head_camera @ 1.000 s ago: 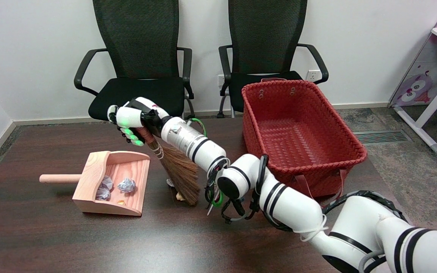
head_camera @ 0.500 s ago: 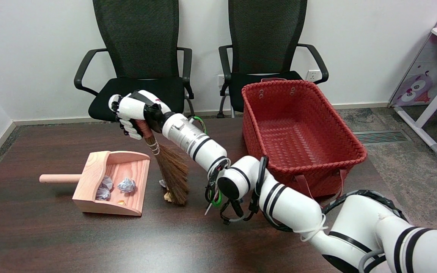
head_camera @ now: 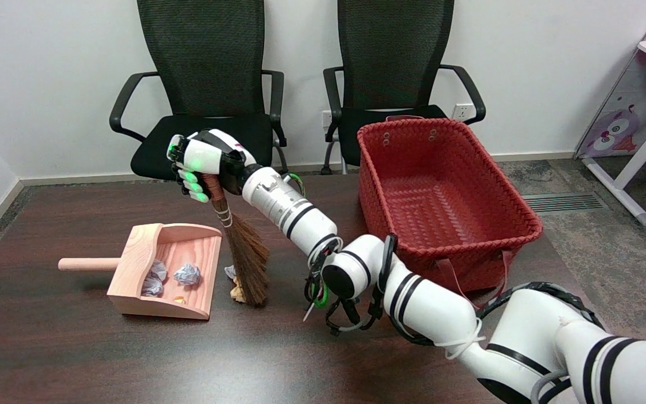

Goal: Sweep the paper ball into the dustpan.

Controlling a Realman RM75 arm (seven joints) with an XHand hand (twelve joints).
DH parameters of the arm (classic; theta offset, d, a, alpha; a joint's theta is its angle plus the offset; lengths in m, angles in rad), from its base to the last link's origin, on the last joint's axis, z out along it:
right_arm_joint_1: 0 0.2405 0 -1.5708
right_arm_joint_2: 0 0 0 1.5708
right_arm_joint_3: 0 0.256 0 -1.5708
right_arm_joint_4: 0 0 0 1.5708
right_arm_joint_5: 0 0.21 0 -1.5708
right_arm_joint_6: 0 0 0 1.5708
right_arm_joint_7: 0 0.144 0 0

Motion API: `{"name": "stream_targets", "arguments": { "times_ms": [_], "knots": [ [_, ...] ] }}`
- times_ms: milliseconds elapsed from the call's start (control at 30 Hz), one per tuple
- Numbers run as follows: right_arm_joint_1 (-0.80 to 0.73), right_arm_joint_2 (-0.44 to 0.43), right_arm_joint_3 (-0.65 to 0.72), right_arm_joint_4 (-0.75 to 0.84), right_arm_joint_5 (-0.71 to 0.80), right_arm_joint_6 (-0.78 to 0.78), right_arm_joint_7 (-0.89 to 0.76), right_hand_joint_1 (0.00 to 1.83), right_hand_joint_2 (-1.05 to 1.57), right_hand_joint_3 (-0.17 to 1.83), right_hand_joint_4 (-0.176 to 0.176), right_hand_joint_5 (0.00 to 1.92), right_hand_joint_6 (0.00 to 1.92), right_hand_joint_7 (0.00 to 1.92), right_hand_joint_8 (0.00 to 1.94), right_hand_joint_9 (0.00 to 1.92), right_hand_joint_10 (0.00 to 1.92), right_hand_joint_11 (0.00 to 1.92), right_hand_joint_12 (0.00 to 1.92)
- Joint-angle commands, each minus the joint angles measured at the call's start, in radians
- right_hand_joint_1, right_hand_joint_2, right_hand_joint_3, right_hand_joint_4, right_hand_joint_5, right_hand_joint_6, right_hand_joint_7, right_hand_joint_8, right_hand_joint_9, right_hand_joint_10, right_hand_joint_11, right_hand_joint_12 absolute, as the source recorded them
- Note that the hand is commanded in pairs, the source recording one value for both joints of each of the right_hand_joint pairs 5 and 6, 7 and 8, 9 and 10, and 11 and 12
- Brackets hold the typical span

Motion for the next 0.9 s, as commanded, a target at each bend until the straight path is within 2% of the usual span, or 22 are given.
{"name": "stream_targets", "arguments": {
  "times_ms": [33,900],
  "knots": [
    [-0.001,0.006,-0.003,0.016,0.014,-0.040,0.051,0.67,1.44,1.83,0.027,1.92,1.92,1.92,1.92,1.92,1.92,1.92,1.92],
    [0.013,0.007,-0.020,0.045,0.014,-0.096,0.289,0.70,1.23,1.83,0.016,1.92,1.92,1.92,1.92,1.92,1.92,1.92,1.92]
  ]
}}
